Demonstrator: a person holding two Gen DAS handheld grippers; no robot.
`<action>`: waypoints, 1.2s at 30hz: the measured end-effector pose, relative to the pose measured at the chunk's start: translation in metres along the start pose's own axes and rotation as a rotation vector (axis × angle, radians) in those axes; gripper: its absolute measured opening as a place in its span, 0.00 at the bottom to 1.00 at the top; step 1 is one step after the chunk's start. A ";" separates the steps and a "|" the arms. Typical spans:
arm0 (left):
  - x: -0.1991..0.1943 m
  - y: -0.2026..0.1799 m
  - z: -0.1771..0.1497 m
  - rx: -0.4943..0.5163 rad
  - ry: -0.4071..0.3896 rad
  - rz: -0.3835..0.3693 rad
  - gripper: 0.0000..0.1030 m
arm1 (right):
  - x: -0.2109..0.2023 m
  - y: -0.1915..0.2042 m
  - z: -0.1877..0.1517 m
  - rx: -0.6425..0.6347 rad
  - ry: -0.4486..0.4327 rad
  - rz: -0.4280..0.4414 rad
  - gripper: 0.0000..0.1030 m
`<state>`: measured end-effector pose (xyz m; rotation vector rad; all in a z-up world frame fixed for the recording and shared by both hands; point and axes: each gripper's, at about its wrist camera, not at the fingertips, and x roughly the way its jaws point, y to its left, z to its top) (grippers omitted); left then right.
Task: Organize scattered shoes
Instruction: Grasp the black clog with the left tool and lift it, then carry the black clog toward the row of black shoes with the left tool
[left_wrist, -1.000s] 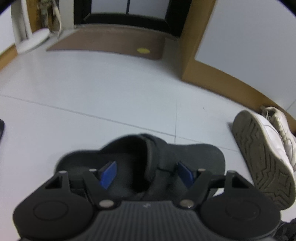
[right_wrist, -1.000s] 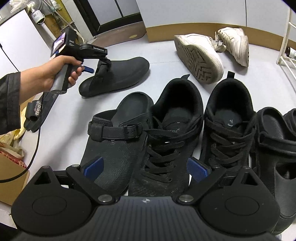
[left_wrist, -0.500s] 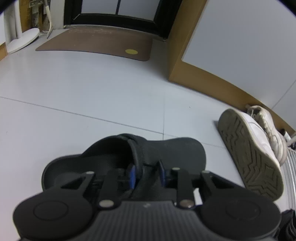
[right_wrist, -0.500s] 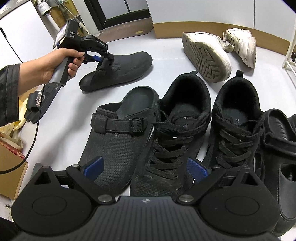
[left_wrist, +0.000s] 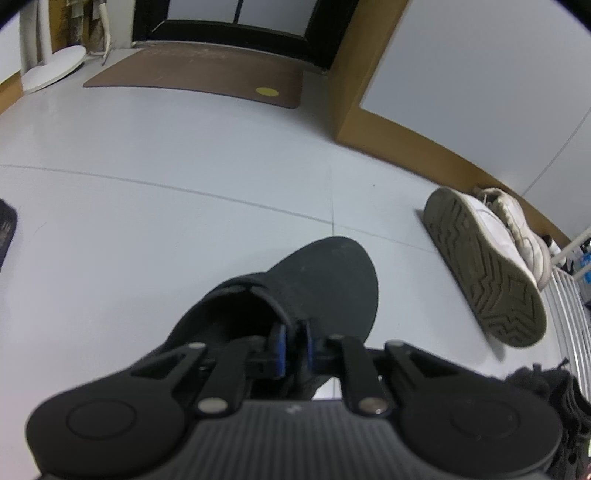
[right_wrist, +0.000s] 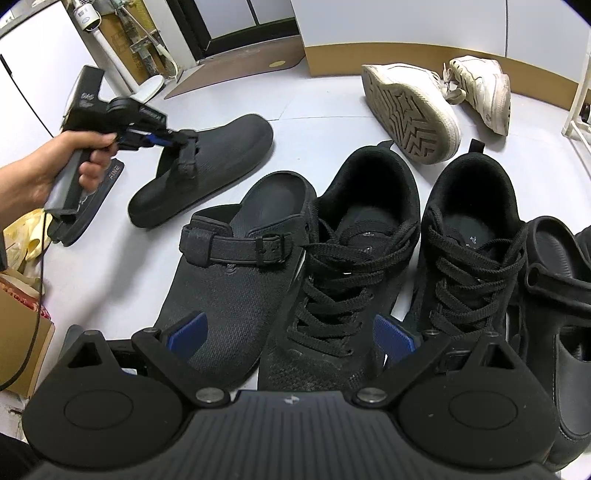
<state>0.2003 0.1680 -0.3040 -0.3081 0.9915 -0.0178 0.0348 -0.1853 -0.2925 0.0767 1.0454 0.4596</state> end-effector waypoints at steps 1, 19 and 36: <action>-0.004 0.002 -0.003 0.000 0.004 -0.002 0.09 | 0.000 0.000 0.000 -0.003 0.000 0.000 0.96; -0.047 0.013 -0.034 -0.023 -0.003 -0.042 0.11 | 0.008 0.009 0.001 -0.023 0.018 0.015 0.96; -0.030 0.028 -0.029 -0.131 -0.054 -0.034 0.05 | 0.009 0.006 -0.005 -0.020 0.031 0.012 0.96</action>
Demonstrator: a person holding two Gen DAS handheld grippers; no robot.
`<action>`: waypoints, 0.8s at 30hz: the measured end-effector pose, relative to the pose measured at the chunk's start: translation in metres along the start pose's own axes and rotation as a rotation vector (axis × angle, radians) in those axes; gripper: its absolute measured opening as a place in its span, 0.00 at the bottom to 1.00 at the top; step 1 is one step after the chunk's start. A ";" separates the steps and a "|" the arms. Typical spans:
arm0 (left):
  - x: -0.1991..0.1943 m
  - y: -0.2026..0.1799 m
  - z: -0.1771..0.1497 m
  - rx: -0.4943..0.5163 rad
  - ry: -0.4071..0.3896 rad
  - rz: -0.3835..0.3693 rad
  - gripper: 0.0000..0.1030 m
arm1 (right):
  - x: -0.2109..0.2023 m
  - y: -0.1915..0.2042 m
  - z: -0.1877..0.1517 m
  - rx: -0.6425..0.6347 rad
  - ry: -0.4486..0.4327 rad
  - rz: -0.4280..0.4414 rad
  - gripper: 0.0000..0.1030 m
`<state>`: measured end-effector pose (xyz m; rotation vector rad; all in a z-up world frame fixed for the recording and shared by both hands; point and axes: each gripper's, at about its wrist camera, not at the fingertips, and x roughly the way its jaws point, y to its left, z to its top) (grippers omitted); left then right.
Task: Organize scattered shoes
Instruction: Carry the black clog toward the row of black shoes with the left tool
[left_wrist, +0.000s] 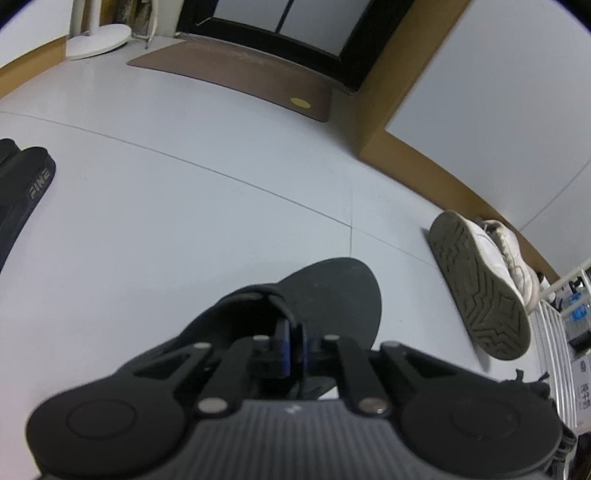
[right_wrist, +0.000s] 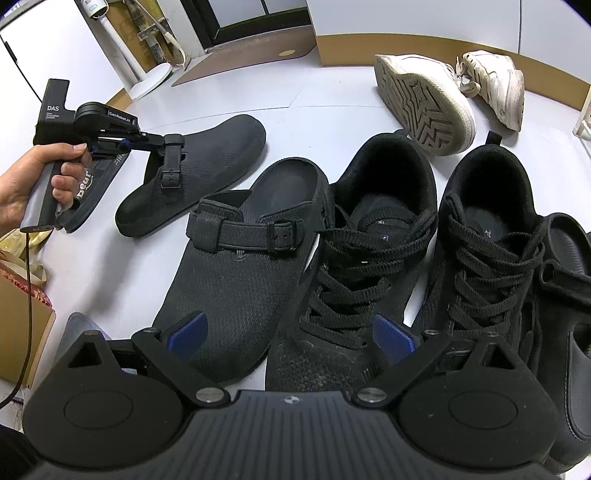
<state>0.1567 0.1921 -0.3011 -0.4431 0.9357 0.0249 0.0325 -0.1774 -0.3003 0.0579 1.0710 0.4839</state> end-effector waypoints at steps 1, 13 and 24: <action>-0.002 0.000 -0.001 0.003 0.004 -0.003 0.05 | 0.000 0.000 0.000 0.000 0.000 0.000 0.96; -0.031 0.016 -0.033 0.011 0.063 -0.030 0.04 | 0.003 0.005 0.001 -0.015 0.006 0.005 0.96; -0.053 0.029 -0.054 -0.001 0.115 -0.006 0.05 | 0.003 0.006 0.000 -0.022 0.008 0.010 0.96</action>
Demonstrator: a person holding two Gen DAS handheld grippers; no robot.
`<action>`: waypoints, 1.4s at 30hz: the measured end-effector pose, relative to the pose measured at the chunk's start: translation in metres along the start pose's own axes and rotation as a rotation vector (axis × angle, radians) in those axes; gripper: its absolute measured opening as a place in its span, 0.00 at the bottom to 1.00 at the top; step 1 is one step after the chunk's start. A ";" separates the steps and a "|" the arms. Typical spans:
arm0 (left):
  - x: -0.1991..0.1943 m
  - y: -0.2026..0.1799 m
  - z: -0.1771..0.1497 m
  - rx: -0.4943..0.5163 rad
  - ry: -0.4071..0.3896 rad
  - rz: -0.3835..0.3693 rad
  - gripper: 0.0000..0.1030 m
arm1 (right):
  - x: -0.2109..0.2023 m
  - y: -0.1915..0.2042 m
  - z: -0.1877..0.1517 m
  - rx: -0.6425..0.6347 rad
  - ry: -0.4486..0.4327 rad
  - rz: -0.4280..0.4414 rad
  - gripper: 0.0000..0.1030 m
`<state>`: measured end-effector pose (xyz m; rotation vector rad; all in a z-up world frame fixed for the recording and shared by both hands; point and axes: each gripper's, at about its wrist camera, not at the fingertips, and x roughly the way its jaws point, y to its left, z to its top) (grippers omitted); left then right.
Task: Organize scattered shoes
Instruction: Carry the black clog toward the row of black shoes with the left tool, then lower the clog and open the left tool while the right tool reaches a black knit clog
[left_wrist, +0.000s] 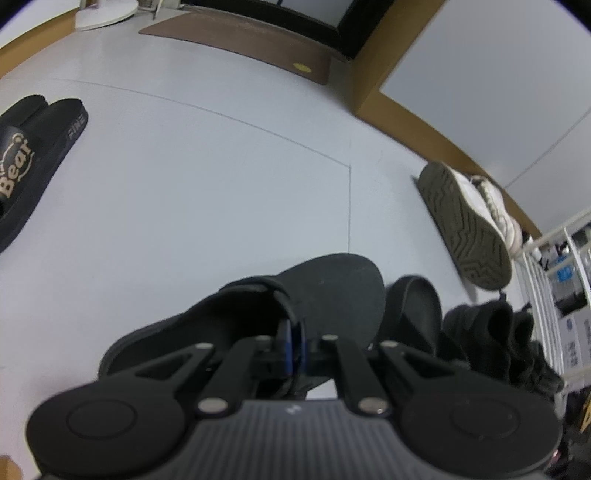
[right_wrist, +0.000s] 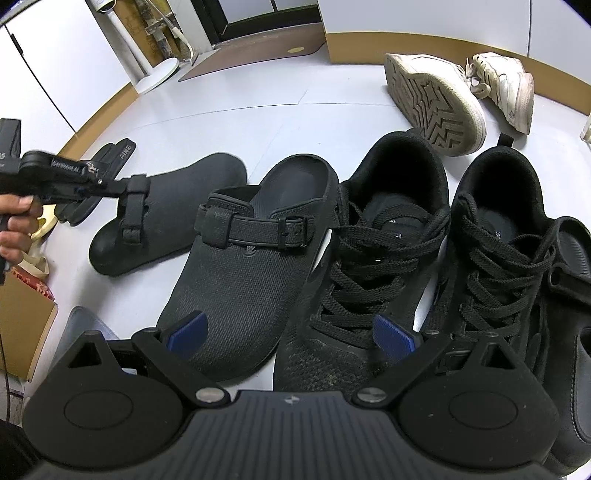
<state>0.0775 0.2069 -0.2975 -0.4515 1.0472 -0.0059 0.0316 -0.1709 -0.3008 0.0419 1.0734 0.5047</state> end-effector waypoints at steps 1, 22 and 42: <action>0.000 0.002 0.000 -0.005 0.005 0.004 0.06 | 0.000 0.000 0.000 0.001 -0.002 -0.002 0.96; -0.071 -0.043 -0.016 0.064 -0.112 0.079 0.86 | -0.057 0.076 0.067 -0.289 -0.130 -0.022 0.96; -0.090 -0.067 -0.025 0.153 -0.019 0.044 0.92 | -0.022 0.168 0.071 -0.558 -0.031 0.084 0.96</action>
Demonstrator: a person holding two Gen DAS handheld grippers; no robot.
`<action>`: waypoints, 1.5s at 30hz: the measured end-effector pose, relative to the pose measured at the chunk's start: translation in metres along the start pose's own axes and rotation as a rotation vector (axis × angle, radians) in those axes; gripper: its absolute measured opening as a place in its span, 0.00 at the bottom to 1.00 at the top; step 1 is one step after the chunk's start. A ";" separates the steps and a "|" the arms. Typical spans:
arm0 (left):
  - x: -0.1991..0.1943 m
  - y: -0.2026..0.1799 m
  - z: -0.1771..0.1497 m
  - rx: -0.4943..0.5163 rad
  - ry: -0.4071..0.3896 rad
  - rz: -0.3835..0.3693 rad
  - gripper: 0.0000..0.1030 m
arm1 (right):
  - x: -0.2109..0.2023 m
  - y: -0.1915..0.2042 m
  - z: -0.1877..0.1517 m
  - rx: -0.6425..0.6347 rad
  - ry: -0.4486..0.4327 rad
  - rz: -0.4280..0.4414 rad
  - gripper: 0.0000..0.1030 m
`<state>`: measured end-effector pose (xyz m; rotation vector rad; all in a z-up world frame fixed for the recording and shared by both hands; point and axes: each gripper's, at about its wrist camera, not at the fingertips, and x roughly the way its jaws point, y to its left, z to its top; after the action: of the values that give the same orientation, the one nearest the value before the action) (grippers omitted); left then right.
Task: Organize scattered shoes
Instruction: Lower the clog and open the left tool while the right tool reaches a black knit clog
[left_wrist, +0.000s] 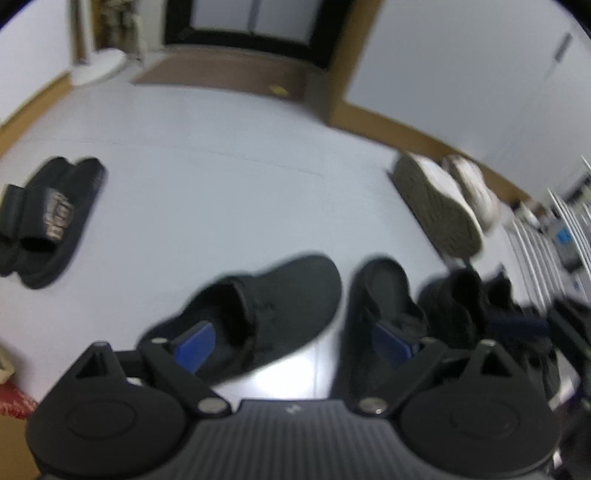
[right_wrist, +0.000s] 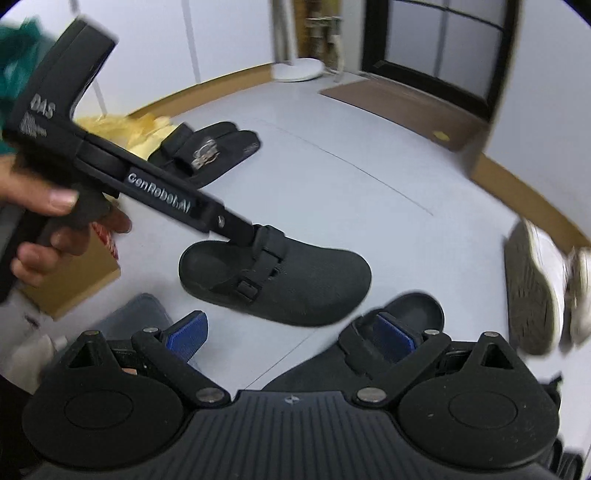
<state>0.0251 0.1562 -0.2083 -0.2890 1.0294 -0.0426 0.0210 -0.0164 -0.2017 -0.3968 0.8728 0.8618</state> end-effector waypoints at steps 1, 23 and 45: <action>-0.003 0.002 -0.002 0.016 -0.012 -0.020 0.92 | 0.005 0.003 0.001 -0.020 -0.002 0.005 0.96; -0.019 0.053 -0.009 -0.067 -0.198 0.087 0.94 | 0.106 0.006 0.025 -0.334 0.073 0.087 0.96; -0.017 0.080 -0.010 -0.171 -0.181 0.081 0.94 | 0.183 0.019 0.039 -0.474 0.238 0.041 1.00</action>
<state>-0.0006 0.2341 -0.2195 -0.3988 0.8654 0.1435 0.0883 0.1095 -0.3240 -0.9108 0.8922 1.0747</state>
